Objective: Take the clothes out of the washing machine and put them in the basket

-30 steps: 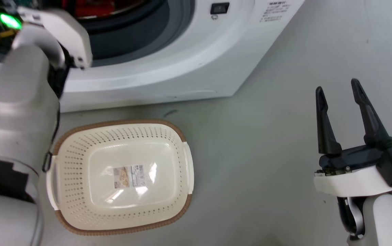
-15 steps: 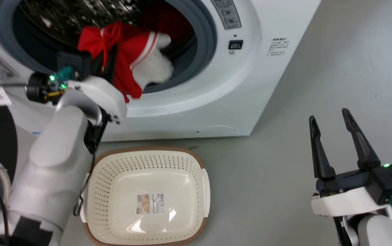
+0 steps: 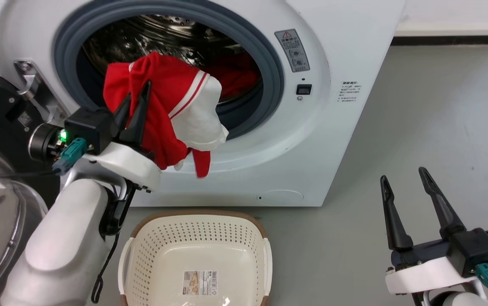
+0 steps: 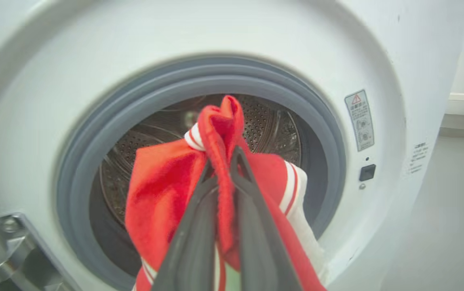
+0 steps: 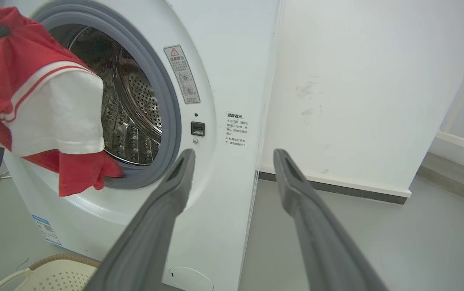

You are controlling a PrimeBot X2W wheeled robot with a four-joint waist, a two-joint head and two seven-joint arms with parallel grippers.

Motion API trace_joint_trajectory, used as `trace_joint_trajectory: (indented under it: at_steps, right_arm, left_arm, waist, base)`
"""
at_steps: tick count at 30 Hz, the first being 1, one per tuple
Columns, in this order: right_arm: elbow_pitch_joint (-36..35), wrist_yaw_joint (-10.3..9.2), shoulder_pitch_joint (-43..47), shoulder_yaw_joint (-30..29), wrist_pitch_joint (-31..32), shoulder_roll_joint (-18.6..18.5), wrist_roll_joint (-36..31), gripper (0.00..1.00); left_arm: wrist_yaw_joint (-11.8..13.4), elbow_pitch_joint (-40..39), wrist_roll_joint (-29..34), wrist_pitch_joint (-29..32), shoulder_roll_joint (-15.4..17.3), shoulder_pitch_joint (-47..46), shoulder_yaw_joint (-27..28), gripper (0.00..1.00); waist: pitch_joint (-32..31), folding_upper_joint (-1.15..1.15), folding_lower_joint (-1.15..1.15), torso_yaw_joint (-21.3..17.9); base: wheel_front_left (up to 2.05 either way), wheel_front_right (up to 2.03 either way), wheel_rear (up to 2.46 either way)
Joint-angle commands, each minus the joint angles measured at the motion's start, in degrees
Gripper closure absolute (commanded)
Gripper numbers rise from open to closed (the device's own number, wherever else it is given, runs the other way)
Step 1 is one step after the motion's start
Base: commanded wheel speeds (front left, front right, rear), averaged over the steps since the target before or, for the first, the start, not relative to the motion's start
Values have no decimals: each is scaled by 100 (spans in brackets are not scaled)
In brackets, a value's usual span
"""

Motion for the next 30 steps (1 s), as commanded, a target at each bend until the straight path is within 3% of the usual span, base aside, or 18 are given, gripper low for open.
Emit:
trace_joint_trajectory:
  at_steps: [1, 9, 18, 25, 30]
  right_arm:
    - [10, -4, 80, -3, -14, 10, 19, 0]
    - [39, -4, 200, -4, -14, 10, 72, 0]
    - [52, -4, 209, -25, -14, 10, 100, 0]
    - [29, -4, 60, -27, -14, 10, 113, 0]
    - [-37, -4, -85, -32, -14, 10, 102, 0]
  left_arm:
    - [77, -264, 26, 54, 63, 143, 21, 100]
    - [481, -1915, 159, 499, 477, 682, 53, 100]
    - [778, -3024, 252, 820, 761, 1182, 56, 100]
    - [817, -3117, 171, 935, 761, 1688, -165, 100]
    - [637, -2635, 48, 899, 616, 2031, -506, 100]
  waist:
    - [-71, 0, 1, 33]
    - [-195, 0, 1, 63]
    - [-184, 0, 1, 68]
    - [-29, 0, 1, 32]
    - [235, 0, 1, -40]
  base:
    - [0, 0, 0]
    - [0, 0, 0]
    - [0, 0, 0]
    - [0, 0, 0]
    - [0, 0, 0]
